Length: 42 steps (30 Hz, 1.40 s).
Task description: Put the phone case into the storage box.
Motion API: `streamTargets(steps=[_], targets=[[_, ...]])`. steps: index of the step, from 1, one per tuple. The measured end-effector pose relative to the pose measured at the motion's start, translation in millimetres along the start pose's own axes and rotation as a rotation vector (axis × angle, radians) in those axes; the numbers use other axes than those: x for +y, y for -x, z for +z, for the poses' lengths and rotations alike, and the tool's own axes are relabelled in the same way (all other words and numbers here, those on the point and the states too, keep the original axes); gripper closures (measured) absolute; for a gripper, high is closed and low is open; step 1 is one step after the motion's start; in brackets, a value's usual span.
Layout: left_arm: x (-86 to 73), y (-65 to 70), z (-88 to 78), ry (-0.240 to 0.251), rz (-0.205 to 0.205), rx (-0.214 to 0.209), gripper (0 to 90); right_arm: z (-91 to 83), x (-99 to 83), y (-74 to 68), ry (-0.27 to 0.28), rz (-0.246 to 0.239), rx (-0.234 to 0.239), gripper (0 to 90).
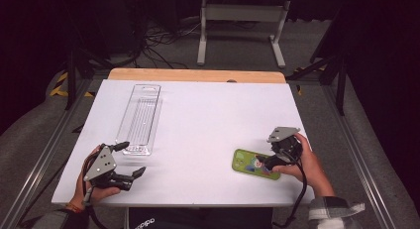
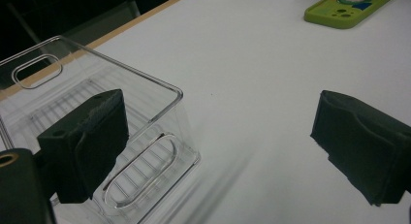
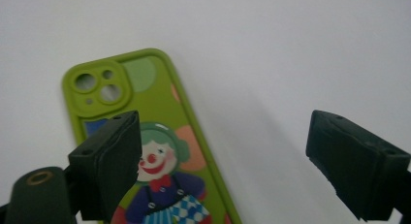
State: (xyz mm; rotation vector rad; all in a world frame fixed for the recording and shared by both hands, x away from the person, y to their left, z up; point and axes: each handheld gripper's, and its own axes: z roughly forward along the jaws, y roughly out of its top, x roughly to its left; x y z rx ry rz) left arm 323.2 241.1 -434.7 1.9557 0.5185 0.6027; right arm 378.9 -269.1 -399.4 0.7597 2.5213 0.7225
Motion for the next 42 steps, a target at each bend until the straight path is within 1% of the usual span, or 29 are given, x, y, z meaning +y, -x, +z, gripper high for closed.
streamTargets(steps=[1, 2, 3, 4, 7, 8, 9, 10, 12, 13, 15, 16, 17, 18, 19, 22, 24, 25, 26, 27, 28, 31, 36, 42], targets=[[0.0, 0.4, 0.2, 0.000, -0.003, 0.000, 6.6, 3.7, 5.2, -3.4, -0.021, -0.031, 0.021, 10.2], [0.0, 0.2, 0.4, -0.001, -0.001, 0.000, 6.6, 7.6, 9.3, -6.9, -0.043, -0.046, 0.030, 10.2], [0.0, 0.2, 0.4, -0.001, -0.001, 0.000, 6.6, 12.7, 14.4, -11.1, -0.078, -0.071, 0.054, 9.9], [0.0, 0.2, 0.5, -0.003, 0.001, 0.001, 6.6, 17.0, 18.3, -14.4, -0.099, -0.089, 0.072, 9.9], [-0.2, 0.2, 0.5, -0.006, 0.003, 0.001, 6.6, 28.5, 27.3, -21.7, -0.158, -0.106, 0.106, 9.0], [-0.2, 0.2, 0.5, -0.006, 0.003, 0.001, 6.6, 34.0, 31.3, -24.2, -0.193, -0.126, 0.134, 8.2], [-0.3, 0.5, 0.7, -0.006, -0.001, -0.003, 6.6, 34.0, 31.3, -24.2, -0.193, -0.126, 0.134, 8.2], [-0.3, 0.6, 0.7, -0.007, -0.001, -0.004, 6.6, 44.1, 38.9, -29.6, -0.249, -0.157, 0.154, 7.7], [-0.5, 0.2, 0.3, -0.008, 0.002, -0.005, 6.6, 49.2, 42.8, -32.6, -0.268, -0.174, 0.169, 7.7], [-0.5, 0.2, 0.3, -0.008, 0.002, -0.005, 6.6, 49.2, 42.8, -32.6, -0.268, -0.174, 0.169, 7.7], [-0.8, -0.1, 0.0, -0.006, 0.003, -0.005, 6.6, 56.2, 46.9, -34.9, -0.292, -0.188, 0.183, 7.5], [-0.8, -0.1, -0.1, -0.007, 0.003, -0.005, 6.6, 58.7, 47.5, -34.8, -0.304, -0.188, 0.181, 7.5], [-0.8, 0.0, -0.1, -0.007, 0.003, -0.006, 6.6, 60.5, 47.5, -34.8, -0.322, -0.176, 0.183, 7.5], [-0.7, 0.1, 0.0, -0.008, 0.006, -0.006, 6.6, 63.0, 47.3, -33.8, -0.324, -0.180, 0.198, 7.5], [-0.8, 0.5, 0.2, -0.008, 0.002, -0.007, 6.6, 64.3, 47.1, -33.0, -0.330, -0.174, 0.211, 7.3], [-0.4, 0.5, 1.1, -0.015, 0.011, -0.014, 6.6, 66.8, 46.6, -30.0, -0.330, -0.158, 0.226, 5.8], [-0.6, 0.9, 1.7, -0.013, 0.010, -0.008, 6.6, 68.6, 46.7, -28.9, -0.328, -0.161, 0.245, 7.8], [-0.4, 1.0, 2.1, -0.018, 0.012, -0.014, 6.6, 68.6, 46.7, -28.9, -0.328, -0.161, 0.245, 7.8], [-0.4, 1.1, 2.7, -0.020, 0.015, -0.016, 6.7, 68.4, 47.3, -28.5, -0.332, -0.163, 0.262, 11.7], [-0.6, 1.9, 3.2, -0.022, 0.011, -0.017, 6.7, 67.6, 47.6, -28.0, -0.329, -0.177, 0.274, 12.5], [-0.7, 1.8, 3.3, -0.022, 0.013, -0.019, 6.6, 68.2, 47.8, -27.8, -0.329, -0.175, 0.280, 12.7], [-1.0, 1.8, 3.5, -0.018, 0.013, -0.016, 6.6, 68.4, 48.1, -27.3, -0.333, -0.174, 0.285, 13.1], [-1.1, 1.7, 3.1, -0.019, 0.016, -0.018, 6.6, 67.4, 48.4, -27.7, -0.323, -0.196, 0.291, 15.6], [-1.0, 2.1, 2.9, -0.024, 0.018, -0.020, 6.8, 65.4, 47.6, -29.0, -0.300, -0.195, 0.275, 16.2]])
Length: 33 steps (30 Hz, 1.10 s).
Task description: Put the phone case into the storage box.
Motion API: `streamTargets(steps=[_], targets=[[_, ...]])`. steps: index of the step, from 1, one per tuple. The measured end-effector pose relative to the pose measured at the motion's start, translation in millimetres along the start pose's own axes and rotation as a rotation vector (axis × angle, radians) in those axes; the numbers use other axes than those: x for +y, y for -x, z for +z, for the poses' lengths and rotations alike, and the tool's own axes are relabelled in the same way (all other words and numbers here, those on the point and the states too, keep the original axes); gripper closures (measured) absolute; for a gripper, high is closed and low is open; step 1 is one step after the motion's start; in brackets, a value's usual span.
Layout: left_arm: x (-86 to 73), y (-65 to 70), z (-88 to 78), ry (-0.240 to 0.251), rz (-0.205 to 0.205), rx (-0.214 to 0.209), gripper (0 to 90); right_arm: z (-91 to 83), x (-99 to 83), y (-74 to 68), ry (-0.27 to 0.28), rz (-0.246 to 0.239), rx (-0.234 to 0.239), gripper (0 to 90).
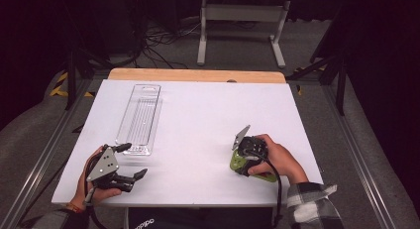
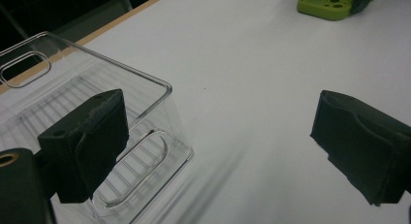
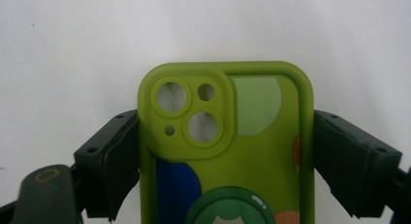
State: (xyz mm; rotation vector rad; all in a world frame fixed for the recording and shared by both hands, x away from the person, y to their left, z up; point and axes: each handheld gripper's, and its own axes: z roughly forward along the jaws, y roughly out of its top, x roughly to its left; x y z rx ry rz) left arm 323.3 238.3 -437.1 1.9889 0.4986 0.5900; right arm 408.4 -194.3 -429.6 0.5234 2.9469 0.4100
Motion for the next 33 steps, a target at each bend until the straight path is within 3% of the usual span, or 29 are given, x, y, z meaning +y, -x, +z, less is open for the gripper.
streamTargets(steps=[6, 10, 17, 18, 19, 20, 26, 29, 33], targets=[[0.2, -0.2, -0.4, 0.001, 0.004, 0.002, 6.8, -7.8, -2.0, 1.0, 0.072, 0.010, -0.072, 16.3], [0.2, 0.1, -0.4, 0.002, -0.001, 0.000, 6.8, -21.1, -6.2, 3.1, 0.177, 0.042, -0.127, 16.4], [0.2, 0.0, -0.3, 0.004, -0.003, 0.001, 6.8, -32.7, -10.3, 8.9, 0.318, 0.116, -0.179, 16.5], [0.2, 0.0, -0.3, 0.004, -0.003, 0.001, 6.8, -32.7, -10.3, 8.9, 0.318, 0.116, -0.179, 16.5], [0.1, -0.1, -0.3, 0.004, -0.004, 0.001, 6.8, -36.2, -10.8, 9.1, 0.356, 0.127, -0.193, 16.5], [0.2, -0.4, -0.3, 0.002, 0.000, 0.001, 6.8, -36.2, -10.8, 9.1, 0.356, 0.127, -0.193, 16.5], [0.3, 0.0, 0.1, 0.003, -0.002, 0.002, 6.9, -47.6, -11.7, 7.3, 0.478, 0.168, -0.228, 16.5], [0.3, -0.1, 0.2, 0.003, -0.003, 0.002, 6.9, -49.4, -11.9, 6.4, 0.502, 0.170, -0.247, 16.5], [0.3, 0.0, 0.4, -0.001, -0.007, -0.002, 6.9, -55.9, -14.1, 6.0, 0.594, 0.206, -0.288, 16.6]])
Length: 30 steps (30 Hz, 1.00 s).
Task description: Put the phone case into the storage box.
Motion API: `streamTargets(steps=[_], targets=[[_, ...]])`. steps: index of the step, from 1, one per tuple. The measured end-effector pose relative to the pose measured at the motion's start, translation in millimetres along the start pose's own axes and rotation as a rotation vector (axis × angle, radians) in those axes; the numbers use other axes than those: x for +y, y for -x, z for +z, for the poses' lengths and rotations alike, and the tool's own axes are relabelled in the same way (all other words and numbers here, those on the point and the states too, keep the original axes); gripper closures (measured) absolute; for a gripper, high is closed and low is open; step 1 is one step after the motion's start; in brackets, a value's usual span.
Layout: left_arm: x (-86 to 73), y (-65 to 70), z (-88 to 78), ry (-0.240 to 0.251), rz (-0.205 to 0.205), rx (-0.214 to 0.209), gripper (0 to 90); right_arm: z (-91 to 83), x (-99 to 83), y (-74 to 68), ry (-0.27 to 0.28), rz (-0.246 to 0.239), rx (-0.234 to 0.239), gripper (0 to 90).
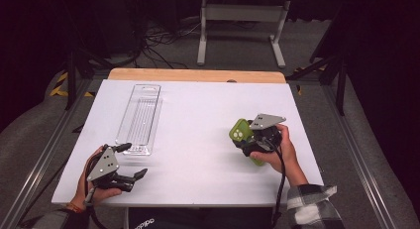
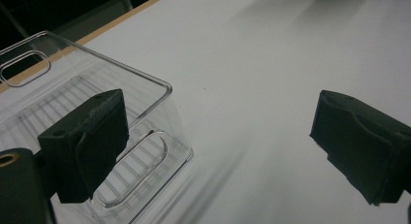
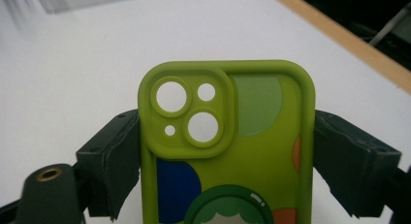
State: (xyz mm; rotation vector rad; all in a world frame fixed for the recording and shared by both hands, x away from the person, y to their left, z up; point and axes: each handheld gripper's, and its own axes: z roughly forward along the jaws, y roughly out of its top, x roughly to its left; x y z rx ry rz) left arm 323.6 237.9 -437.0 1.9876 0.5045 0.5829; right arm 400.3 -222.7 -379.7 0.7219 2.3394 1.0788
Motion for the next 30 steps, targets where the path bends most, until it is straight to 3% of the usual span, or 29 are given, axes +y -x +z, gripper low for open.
streamTargets(steps=[12, 21, 26, 30], targets=[[1.2, 0.7, 0.9, 0.020, -0.019, 0.012, 8.5, -11.1, 3.9, 0.6, 0.169, 0.110, -0.070, 16.5], [2.7, 0.8, 1.6, 0.024, -0.038, 0.047, 10.5, -15.3, 10.7, -7.3, 0.253, 0.132, -0.124, 16.5], [6.1, 2.2, 4.9, 0.041, -0.049, 0.037, 11.5, -17.9, 14.5, -12.2, 0.298, 0.149, -0.138, 16.5], [16.0, 7.2, 15.7, 0.042, -0.031, 0.006, 11.9, -17.8, 18.5, -17.3, 0.329, 0.157, -0.149, 16.5]])
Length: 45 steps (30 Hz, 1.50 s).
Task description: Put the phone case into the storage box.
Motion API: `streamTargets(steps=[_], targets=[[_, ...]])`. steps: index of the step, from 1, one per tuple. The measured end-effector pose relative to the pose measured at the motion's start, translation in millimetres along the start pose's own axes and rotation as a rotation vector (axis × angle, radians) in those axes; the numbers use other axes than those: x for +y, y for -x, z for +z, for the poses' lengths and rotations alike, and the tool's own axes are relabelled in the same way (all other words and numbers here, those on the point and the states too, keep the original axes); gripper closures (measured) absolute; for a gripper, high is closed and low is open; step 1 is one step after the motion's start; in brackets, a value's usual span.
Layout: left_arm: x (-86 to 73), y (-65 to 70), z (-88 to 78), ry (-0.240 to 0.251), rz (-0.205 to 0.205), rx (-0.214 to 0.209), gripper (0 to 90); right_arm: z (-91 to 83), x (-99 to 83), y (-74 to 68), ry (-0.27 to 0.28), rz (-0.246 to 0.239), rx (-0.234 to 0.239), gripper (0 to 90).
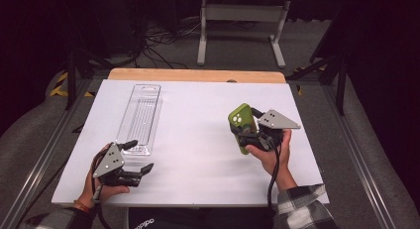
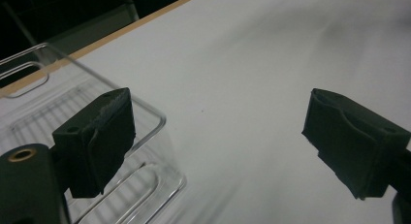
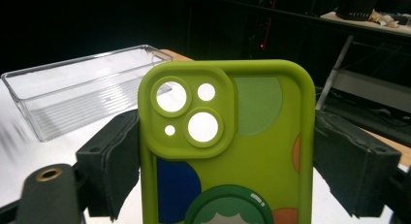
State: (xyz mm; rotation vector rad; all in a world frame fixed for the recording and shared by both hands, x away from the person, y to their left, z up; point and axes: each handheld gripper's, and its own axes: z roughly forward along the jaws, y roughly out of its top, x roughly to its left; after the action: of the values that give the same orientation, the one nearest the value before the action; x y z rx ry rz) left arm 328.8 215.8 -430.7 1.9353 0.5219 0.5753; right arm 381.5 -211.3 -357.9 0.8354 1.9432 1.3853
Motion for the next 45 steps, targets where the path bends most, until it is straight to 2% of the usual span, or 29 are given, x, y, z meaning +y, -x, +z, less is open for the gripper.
streamTargets(steps=[6, 10, 12, 13, 17, 19, 20, 23, 25, 26, 28, 30, 31, 33, 35, 38, 45], targets=[[16.0, 8.0, 16.7, 0.006, 0.031, -0.018, 14.0, 2.7, 1.6, -9.3, 0.041, 0.016, -0.008, 16.5], [28.3, 14.0, 28.6, 0.037, 0.021, -0.031, 15.4, 7.4, 3.0, -18.2, 0.044, 0.014, 0.011, 16.5], [35.8, 17.2, 35.0, 0.048, 0.019, -0.062, 16.3, 9.5, 4.2, -23.7, 0.048, 0.006, 0.011, 16.5], [39.1, 19.1, 37.9, 0.065, 0.019, -0.063, 16.0, 11.4, 4.7, -27.8, 0.051, 0.007, 0.015, 16.5], [51.3, 24.2, 49.3, 0.103, -0.009, -0.090, 16.0, 19.1, 4.9, -42.4, 0.054, -0.006, 0.021, 16.5], [55.5, 27.9, 56.9, 0.116, -0.043, -0.110, 15.7, 22.2, 4.3, -50.3, 0.060, -0.020, 0.005, 16.5], [57.3, 30.4, 61.1, 0.122, -0.050, -0.115, 15.7, 24.1, 3.8, -54.1, 0.064, -0.011, 0.017, 16.5], [64.1, 41.0, 71.5, 0.126, -0.056, -0.139, 16.0, 28.5, 2.5, -64.2, 0.068, -0.016, 0.019, 16.5], [66.1, 42.9, 73.8, 0.132, -0.059, -0.147, 17.0, 30.7, 1.3, -69.2, 0.067, -0.018, 0.020, 16.5], [69.0, 46.1, 78.1, 0.133, -0.059, -0.133, 17.9, 31.5, 0.8, -71.2, 0.068, -0.013, 0.026, 16.5], [69.9, 48.2, 83.2, 0.135, -0.088, -0.149, 19.0, 32.8, 0.0, -74.0, 0.068, -0.013, 0.029, 16.5], [69.9, 49.8, 85.3, 0.131, -0.101, -0.152, 19.9, 34.1, -0.8, -76.2, 0.069, -0.011, 0.031, 16.5], [70.0, 50.2, 87.2, 0.132, -0.093, -0.143, 23.2, 35.7, -2.1, -79.9, 0.069, -0.009, 0.041, 16.5], [69.6, 52.1, 90.3, 0.139, -0.112, -0.124, 25.4, 36.4, -2.8, -81.4, 0.070, -0.012, 0.042, 16.5], [69.2, 53.4, 94.1, 0.144, -0.148, -0.133, 31.0, 37.4, -3.5, -85.0, 0.072, -0.020, 0.043, 16.5], [68.7, 52.4, 96.4, 0.148, -0.164, -0.147, 37.1, 37.7, -4.1, -86.3, 0.080, -0.016, 0.049, 16.5], [68.4, 52.4, 98.9, 0.159, -0.166, -0.174, 56.7, 37.0, -5.3, -90.6, 0.091, -0.023, 0.051, 16.4]])
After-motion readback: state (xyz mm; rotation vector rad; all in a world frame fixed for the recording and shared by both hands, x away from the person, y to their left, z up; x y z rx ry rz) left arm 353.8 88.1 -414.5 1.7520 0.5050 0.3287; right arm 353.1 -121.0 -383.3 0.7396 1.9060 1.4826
